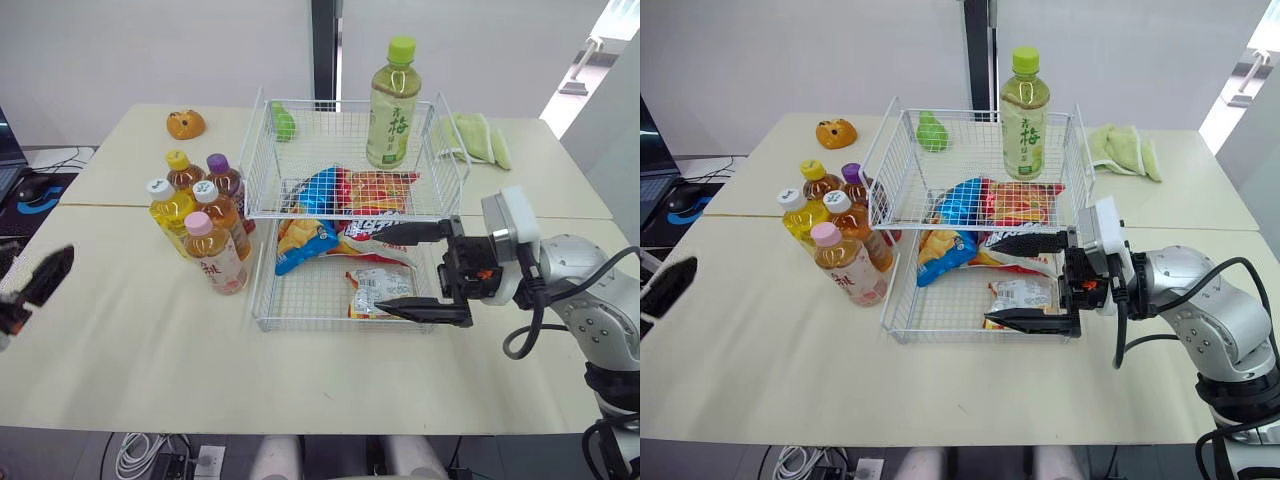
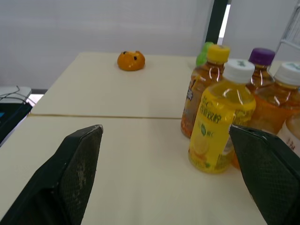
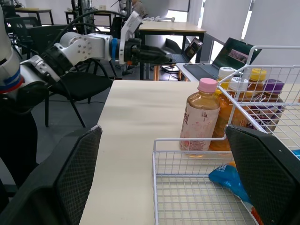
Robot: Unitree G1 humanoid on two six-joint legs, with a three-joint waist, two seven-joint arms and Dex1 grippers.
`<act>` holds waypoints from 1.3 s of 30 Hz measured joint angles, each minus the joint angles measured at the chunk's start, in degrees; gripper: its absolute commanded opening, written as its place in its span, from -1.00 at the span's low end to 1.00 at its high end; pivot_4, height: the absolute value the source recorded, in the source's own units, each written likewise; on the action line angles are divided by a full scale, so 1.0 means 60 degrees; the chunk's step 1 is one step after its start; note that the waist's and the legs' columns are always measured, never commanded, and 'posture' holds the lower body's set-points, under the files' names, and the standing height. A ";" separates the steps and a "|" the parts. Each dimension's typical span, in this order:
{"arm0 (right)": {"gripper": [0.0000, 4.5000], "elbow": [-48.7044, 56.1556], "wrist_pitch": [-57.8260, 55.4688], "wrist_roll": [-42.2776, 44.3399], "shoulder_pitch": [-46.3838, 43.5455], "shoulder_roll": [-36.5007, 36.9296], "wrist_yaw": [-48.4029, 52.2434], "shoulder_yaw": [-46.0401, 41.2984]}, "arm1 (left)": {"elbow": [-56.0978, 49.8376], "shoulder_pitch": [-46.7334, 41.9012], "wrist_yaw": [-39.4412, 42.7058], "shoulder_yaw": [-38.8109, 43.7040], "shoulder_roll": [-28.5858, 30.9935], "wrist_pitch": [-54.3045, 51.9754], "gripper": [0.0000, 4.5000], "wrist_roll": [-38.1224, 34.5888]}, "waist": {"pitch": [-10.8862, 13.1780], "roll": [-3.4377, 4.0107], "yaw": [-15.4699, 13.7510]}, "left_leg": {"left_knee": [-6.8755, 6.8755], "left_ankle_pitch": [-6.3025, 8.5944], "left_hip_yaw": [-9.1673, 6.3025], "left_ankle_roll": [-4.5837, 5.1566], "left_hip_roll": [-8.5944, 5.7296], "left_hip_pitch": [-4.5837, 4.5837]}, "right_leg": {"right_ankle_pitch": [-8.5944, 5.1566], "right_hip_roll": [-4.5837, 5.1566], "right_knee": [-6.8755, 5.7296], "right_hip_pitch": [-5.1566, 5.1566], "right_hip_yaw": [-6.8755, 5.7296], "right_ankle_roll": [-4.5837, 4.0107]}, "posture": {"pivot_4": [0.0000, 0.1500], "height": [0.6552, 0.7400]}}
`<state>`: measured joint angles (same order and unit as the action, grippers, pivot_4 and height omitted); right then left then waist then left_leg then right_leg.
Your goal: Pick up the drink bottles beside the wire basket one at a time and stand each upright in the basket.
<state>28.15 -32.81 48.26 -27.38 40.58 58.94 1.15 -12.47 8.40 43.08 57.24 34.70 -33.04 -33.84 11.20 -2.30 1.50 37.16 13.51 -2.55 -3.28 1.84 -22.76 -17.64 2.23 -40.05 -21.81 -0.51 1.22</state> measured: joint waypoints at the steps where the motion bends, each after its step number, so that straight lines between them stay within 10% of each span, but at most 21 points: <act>1: 1.00 0.0003 0.0000 0.0000 0.0004 -0.0004 -0.0032 -0.0007 | -0.0075 0.0338 -0.0055 0.0001 -0.0248 0.0104 0.99 -0.0002 | 0.0000 0.0000 0.0001 | -0.0001 0.0000 0.0000 0.0000 -0.0002 0.0002 | 0.0000 0.0000 0.0002 0.0006 0.0001 0.0000 | 1.00 1.00; 8: 1.00 0.0041 -0.0012 0.0001 0.0073 -0.0009 -0.0131 -0.0073 | -0.0583 0.1809 -0.0539 0.0016 -0.1348 0.0569 0.99 -0.0480 | -0.0004 -0.0007 -0.0054 | 0.0001 0.0000 -0.0028 0.0000 -0.0012 0.0004 | 0.0000 -0.0005 0.0010 0.0023 -0.0015 -0.0004 | 1.00 1.00; 39: 1.00 -0.0166 0.0360 -0.1098 -0.0751 -0.0865 -0.1841 -0.0438 | -0.1232 0.0839 -0.1717 -0.1147 -0.0432 0.0590 0.99 -0.1515 | -0.0002 -0.0003 -0.0082 | -0.0024 0.0000 -0.0020 -0.0001 -0.0011 0.0005 | 0.0004 -0.0023 0.0026 0.0014 -0.0008 -0.0016 | 1.00 1.00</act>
<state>27.15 -30.65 41.67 -31.89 35.38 47.89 -1.48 -19.87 13.43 32.77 50.36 32.11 -29.50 -42.92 11.19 -2.32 1.00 37.01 13.50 -2.68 -3.29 1.78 -22.73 -17.61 2.09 -39.90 -21.73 -0.55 1.13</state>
